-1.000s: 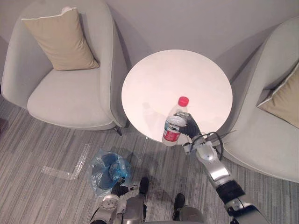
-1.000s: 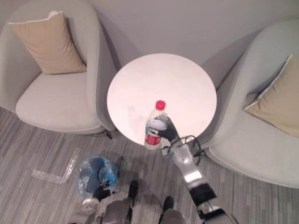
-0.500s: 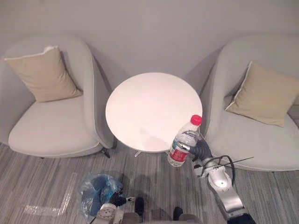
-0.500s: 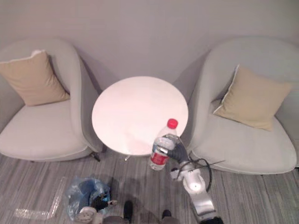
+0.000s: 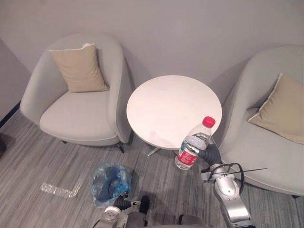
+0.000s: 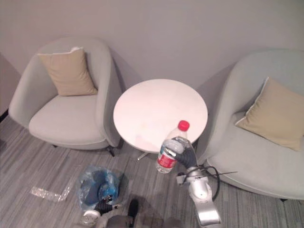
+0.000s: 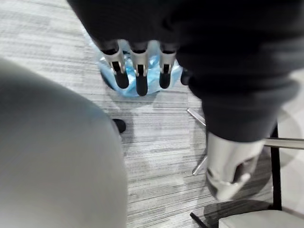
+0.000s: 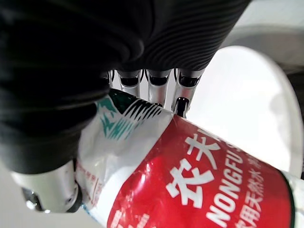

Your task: Gather rubbish on tea table into small bin, then transfer packed bag to large trash can.

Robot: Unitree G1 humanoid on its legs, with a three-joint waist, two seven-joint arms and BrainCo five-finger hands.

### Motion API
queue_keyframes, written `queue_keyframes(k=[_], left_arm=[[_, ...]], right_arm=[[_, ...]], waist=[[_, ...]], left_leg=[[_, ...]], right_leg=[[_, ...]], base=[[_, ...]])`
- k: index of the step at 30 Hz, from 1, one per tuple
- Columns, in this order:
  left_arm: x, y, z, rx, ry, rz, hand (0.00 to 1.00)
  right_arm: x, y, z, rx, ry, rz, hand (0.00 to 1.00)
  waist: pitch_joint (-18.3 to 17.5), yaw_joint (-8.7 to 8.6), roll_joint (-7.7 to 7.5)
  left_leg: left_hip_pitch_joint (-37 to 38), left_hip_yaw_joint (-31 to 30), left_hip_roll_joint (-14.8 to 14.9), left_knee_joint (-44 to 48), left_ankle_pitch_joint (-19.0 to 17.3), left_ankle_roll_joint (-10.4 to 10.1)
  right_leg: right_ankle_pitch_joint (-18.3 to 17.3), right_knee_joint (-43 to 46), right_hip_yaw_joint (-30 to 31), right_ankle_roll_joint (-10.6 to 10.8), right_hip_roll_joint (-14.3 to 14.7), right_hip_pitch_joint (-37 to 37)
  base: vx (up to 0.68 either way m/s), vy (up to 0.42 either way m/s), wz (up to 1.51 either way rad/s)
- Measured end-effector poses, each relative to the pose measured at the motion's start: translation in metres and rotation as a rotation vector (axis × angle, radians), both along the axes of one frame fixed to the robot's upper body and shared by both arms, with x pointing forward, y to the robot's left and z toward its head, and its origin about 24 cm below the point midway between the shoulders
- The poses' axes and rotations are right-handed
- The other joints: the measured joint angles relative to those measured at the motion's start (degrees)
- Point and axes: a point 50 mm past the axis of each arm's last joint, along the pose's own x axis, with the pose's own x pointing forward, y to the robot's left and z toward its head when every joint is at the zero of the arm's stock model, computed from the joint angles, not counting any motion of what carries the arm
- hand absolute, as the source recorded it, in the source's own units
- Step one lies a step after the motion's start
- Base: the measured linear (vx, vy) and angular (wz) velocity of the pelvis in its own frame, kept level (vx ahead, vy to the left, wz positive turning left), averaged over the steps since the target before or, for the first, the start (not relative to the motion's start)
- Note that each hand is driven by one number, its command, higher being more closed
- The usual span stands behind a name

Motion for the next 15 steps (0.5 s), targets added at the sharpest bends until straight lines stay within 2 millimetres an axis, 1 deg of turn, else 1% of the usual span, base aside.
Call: queue_keyframes(k=[1,2,3,4,5,6,7,8,9,10,11,12,13,15], left_arm=[[0.001,-0.002,0.001,-0.007,-0.008,0.004,0.0],[0.0,-0.003,0.0,-0.008,-0.005,0.004,0.0],[0.002,-0.002,0.001,-0.006,-0.007,0.003,0.0],[0.008,-0.005,0.003,-0.01,-0.022,-0.006,0.0],[0.009,-0.007,0.003,-0.006,-0.026,-0.025,0.0],[0.01,-0.009,0.003,-0.004,-0.029,-0.035,0.0],[0.009,-0.009,0.003,0.003,-0.026,-0.046,0.0],[0.008,-0.01,0.002,0.011,-0.023,-0.057,0.0],[0.007,-0.011,0.002,0.03,-0.022,-0.076,0.0],[0.006,-0.013,0.001,0.038,-0.019,-0.107,0.0],[0.005,-0.016,0.001,0.042,-0.017,-0.128,0.0],[0.004,-0.019,0.001,0.04,-0.016,-0.141,0.0],[0.004,-0.019,0.001,0.044,-0.014,-0.146,0.0],[0.0,-0.014,0.0,0.058,-0.007,-0.143,0.0]], right_arm=[[0.0,0.0,0.0,-0.001,0.001,-0.001,1.0],[-0.001,-0.001,-0.002,-0.001,0.008,-0.006,1.0],[-0.001,-0.002,-0.003,0.0,0.015,-0.017,1.0],[-0.002,-0.005,-0.003,0.004,0.011,-0.045,1.0],[-0.003,-0.009,-0.004,0.0,0.013,-0.065,1.0],[-0.007,-0.016,-0.007,-0.001,0.025,-0.102,1.0],[-0.011,-0.02,-0.01,-0.003,0.04,-0.125,1.0],[-0.013,-0.021,-0.012,-0.005,0.047,-0.135,1.0],[-0.014,-0.022,-0.013,-0.006,0.05,-0.145,1.0],[-0.014,-0.022,-0.013,-0.002,0.049,-0.154,1.0],[-0.016,-0.024,-0.014,0.004,0.051,-0.169,1.0],[-0.017,-0.026,-0.015,0.016,0.054,-0.191,1.0],[-0.017,-0.025,-0.015,0.024,0.055,-0.197,1.0],[-0.017,-0.014,-0.019,0.071,0.066,-0.188,1.0]], waist=[[0.44,0.17,0.85],[0.7,0.11,1.22],[0.96,0.04,0.37],[1.55,-0.52,-0.54],[1.44,-0.61,-0.43],[1.44,-1.24,-0.31],[1.25,-1.7,-0.22],[1.21,-2.03,-0.19],[1.04,-2.68,-0.2],[0.9,-3.46,0.04],[0.6,-3.66,0.54],[0.19,-3.53,1.18],[0.21,-3.22,1.05],[0.11,-2.3,-0.13]], left_leg=[[-0.54,0.49,0.98,-0.37,-0.47,0.2],[-0.72,2.46,2.01,-1.57,-2.12,1.93],[-0.88,7.1,2.13,-2.47,-7.16,4.36],[-3.52,11.94,1.91,2.35,-7.19,6.31],[-5.51,14.59,1.82,7.67,-6.6,7.25],[-6.7,18.7,2.1,16.3,-6.88,7.93],[-5.8,21.91,2.86,21.25,-8.6,8.03],[-4.66,23.98,3.63,23.44,-10.58,7.34],[-2.39,26.7,4.95,24.28,-13.24,5.69],[0.16,28.7,5.84,21.84,-14.84,4.28],[2.54,29.6,6.15,17.75,-14.83,3.41],[5.26,29.31,5.65,11.28,-14.55,1.73],[5.98,29.25,5.37,8.89,-14.48,1.54],[7.18,27.87,3.96,7.36,-14.05,1.61]], right_leg=[[0.48,0.06,-0.27,-0.67,1.23,-0.04],[1.15,-0.72,-0.35,-1.61,1.84,0.06],[2.47,-3.08,-1.46,-2.46,0.42,0.13],[3.42,-3.87,-4.47,-2.72,-1.64,-0.35],[3.82,-3.74,-6.03,-2.92,-2.6,-0.87],[3.84,-3.66,-8.66,-2.96,-3.82,-0.62],[3.84,-3.82,-10.81,-2.97,-4.63,-0.08],[3.93,-4.2,-12.29,-2.84,-5.09,0.44],[4.05,-4.45,-14.4,-2.65,-5.83,0.49],[4.51,-4.93,-16.51,-1.91,-6.15,0.81],[4.91,-5.63,-17.78,-1.3,-6.09,1.14],[5.32,-6.4,-18.69,-0.66,-5.66,1.32],[5.79,-6.96,-19.01,-0.04,-5.54,1.53],[7.57,-10.58,-18.8,0.98,-5.65,4.52]], base=[[-0.12,-0.098,0.38],[-0.17,-0.124,0.55],[-0.19,-0.085,0.79],[-0.2,-0.074,0.85],[-0.16,-0.062,1.0],[-0.1,-0.054,1.03],[-0.1,-0.033,1.05],[-0.07,0.018,1.03],[-0.06,0.05,1.11],[-0.03,0.063,1.17],[0.01,0.101,1.08],[0.02,0.11,0.76],[0.0,0.166,0.65],[-0.01,0.149,0.46]])
